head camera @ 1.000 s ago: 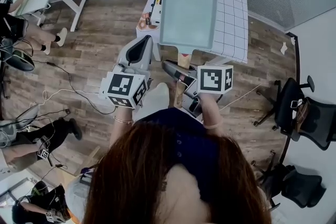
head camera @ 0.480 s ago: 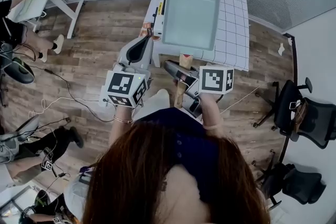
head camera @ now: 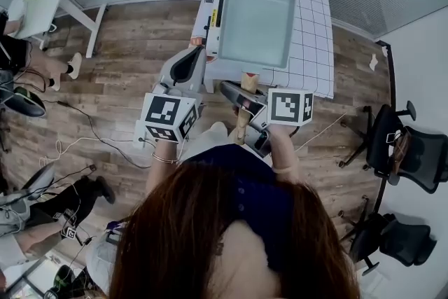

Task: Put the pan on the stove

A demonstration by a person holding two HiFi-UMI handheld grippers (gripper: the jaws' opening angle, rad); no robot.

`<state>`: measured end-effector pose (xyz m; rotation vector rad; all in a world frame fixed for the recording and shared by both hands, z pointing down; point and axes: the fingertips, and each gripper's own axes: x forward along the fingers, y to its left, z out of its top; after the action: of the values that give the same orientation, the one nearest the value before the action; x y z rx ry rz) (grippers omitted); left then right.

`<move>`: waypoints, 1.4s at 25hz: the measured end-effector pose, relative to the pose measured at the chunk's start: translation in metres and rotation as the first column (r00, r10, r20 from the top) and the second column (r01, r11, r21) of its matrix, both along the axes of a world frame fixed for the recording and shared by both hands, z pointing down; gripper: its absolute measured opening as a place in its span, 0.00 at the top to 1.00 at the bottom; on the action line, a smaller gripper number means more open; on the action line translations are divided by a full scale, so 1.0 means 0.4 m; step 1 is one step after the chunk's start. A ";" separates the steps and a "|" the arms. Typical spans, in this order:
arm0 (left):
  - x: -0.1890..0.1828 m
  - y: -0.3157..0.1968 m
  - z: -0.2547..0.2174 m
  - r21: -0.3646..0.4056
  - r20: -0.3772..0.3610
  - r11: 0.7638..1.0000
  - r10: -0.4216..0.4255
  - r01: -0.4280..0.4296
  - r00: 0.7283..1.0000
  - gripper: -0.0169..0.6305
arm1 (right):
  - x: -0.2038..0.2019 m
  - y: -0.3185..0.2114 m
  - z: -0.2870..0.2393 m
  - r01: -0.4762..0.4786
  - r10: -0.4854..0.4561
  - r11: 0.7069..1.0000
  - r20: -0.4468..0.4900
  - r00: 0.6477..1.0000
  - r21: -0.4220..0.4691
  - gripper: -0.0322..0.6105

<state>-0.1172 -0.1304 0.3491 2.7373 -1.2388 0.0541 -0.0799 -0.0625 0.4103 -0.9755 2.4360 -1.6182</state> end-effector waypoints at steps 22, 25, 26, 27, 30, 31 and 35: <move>0.051 -0.148 0.014 0.000 0.007 1.000 -0.013 0.013 1.000 0.96 | 0.059 -0.155 0.032 -0.003 0.003 1.000 0.009 1.000 -0.022 0.84; 0.063 -0.171 0.015 -0.003 0.009 1.000 -0.017 0.017 1.000 0.96 | 0.070 -0.179 0.037 0.002 -0.002 1.000 0.013 1.000 -0.028 0.84; 0.066 -0.177 0.016 -0.004 0.009 1.000 -0.019 0.019 1.000 0.96 | 0.072 -0.185 0.040 0.006 -0.006 1.000 0.014 1.000 -0.031 0.84; 0.069 -0.182 0.018 -0.006 0.009 1.000 -0.021 0.021 1.000 0.96 | 0.074 -0.190 0.042 0.009 -0.009 0.999 0.014 1.000 -0.033 0.84; 0.078 -0.202 0.021 -0.009 0.010 1.000 -0.025 0.025 1.000 0.96 | 0.081 -0.208 0.050 0.016 -0.015 0.999 0.021 1.000 -0.043 0.84; 0.081 -0.209 0.021 -0.010 0.011 1.000 -0.026 0.026 1.000 0.96 | 0.084 -0.215 0.052 0.018 -0.017 0.999 0.024 1.000 -0.045 0.84; 0.093 -0.239 0.029 -0.017 0.014 0.999 -0.033 0.033 0.999 0.96 | 0.097 -0.243 0.068 0.023 -0.021 0.998 0.030 0.999 -0.060 0.84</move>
<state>-0.0801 -0.2260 0.3608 2.7055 -1.2808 0.0798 -0.0411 -0.1598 0.4373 -0.9290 2.4006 -1.7093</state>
